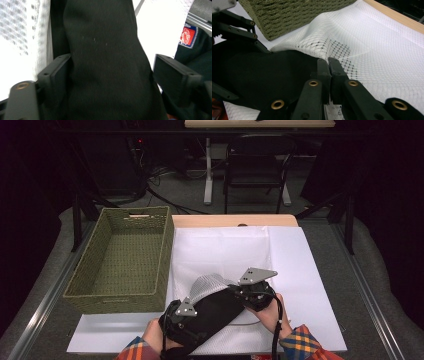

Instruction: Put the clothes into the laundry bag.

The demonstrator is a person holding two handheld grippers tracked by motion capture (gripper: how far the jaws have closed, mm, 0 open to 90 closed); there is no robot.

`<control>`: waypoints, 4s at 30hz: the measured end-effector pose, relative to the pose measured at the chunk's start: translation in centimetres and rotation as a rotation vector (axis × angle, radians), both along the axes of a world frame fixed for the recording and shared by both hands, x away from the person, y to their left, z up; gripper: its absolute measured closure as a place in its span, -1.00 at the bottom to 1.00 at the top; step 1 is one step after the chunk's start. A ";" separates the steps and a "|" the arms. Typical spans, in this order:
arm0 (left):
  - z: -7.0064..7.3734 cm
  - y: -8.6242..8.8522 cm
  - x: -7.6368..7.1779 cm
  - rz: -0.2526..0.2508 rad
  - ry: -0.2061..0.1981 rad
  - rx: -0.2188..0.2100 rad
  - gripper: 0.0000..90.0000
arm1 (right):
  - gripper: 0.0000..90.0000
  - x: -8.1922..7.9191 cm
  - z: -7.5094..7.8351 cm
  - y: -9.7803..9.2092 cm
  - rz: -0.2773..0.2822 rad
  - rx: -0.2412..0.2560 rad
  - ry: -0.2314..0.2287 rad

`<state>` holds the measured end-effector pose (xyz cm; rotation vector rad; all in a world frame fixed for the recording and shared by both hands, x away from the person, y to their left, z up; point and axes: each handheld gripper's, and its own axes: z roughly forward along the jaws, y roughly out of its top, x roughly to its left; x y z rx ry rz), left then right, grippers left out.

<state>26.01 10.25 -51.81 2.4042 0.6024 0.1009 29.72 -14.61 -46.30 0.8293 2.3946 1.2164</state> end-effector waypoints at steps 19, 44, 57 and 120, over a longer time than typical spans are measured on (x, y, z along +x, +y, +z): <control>0.3 -0.3 0.2 0.104 0.040 -0.046 0.30 | 0.97 0.1 0.0 0.1 -0.009 0.009 0.003; 1.5 -4.6 2.3 0.250 0.091 -0.127 0.26 | 0.97 0.0 -0.1 0.2 -0.022 0.007 0.006; 0.5 -4.1 2.3 0.189 0.056 -0.045 -0.17 | 0.97 -0.1 -0.2 0.0 -0.024 0.002 0.005; 0.1 -1.7 0.7 0.172 0.067 -0.039 0.63 | 0.96 -0.1 0.0 -0.2 -0.024 0.009 0.011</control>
